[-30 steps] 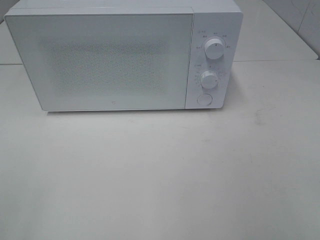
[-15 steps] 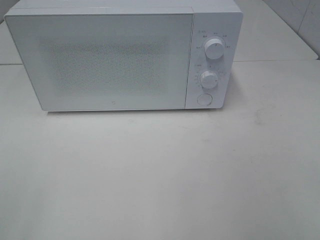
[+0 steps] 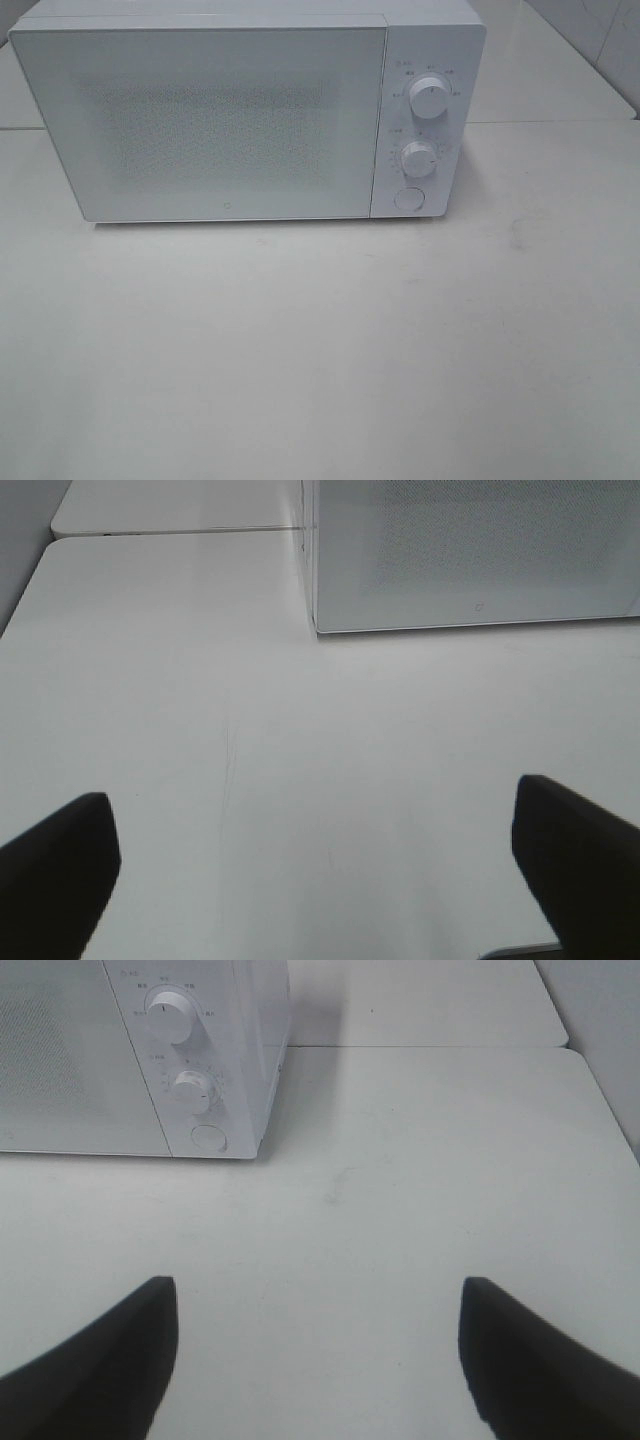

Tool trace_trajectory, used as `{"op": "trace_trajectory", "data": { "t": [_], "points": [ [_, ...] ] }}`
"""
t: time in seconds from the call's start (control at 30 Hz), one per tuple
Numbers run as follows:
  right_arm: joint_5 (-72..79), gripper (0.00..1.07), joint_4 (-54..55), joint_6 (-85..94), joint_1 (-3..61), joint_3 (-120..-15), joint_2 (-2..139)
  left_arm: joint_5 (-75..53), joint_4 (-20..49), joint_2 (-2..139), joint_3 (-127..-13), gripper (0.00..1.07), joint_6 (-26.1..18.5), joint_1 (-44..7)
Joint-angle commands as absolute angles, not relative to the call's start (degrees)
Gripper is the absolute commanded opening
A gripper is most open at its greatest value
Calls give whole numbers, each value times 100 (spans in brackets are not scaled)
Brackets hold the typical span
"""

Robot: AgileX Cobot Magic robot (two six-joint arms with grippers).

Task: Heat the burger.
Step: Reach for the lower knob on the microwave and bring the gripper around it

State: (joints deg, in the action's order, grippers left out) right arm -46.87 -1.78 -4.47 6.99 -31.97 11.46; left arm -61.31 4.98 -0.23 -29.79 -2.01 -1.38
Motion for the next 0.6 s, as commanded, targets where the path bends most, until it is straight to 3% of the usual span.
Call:
{"op": "trace_trajectory", "data": {
  "t": [0.03,0.6],
  "points": [
    [-4246,76,-223,-458,665,-3249,1524,-6113,527,-160,-2962,100,-178,-120],
    [-2355,76,-206,-458,665,-3174,3598,-6113,527,-160,-2962,100,-178,-120]
  ]
}}
